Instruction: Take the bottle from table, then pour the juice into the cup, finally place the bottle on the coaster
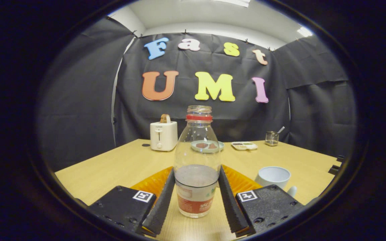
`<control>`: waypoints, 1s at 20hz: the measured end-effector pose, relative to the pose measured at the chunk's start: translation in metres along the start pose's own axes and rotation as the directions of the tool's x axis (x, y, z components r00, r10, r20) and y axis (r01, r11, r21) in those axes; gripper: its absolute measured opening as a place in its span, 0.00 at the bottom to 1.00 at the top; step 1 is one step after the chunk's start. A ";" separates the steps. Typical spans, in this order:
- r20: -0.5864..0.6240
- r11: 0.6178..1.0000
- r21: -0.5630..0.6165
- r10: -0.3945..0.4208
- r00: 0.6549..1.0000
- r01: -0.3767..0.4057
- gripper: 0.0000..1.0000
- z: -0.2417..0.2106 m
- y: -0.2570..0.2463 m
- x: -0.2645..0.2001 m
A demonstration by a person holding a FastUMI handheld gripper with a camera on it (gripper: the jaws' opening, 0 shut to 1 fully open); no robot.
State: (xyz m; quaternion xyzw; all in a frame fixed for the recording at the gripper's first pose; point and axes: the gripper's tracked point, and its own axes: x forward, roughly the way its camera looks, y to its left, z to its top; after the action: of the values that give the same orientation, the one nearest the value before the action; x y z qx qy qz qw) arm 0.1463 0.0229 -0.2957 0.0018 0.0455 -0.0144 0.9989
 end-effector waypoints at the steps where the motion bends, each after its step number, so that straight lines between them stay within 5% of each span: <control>1: 0.008 1.000 0.023 0.013 1.000 -0.013 0.76 0.006 0.002 -0.001; 5: 0.022 0.983 0.176 0.044 0.999 -0.047 0.76 0.030 0.006 -0.017; 13: -0.030 0.875 0.483 0.063 0.998 -0.041 0.75 0.049 -0.002 -0.027; 20: -0.074 0.682 0.731 0.119 0.990 -0.028 0.76 0.038 0.001 -0.021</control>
State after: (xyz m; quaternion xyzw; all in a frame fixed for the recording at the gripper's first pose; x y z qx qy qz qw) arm 0.1293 0.0242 -0.2561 0.4005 0.0934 0.0090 0.9115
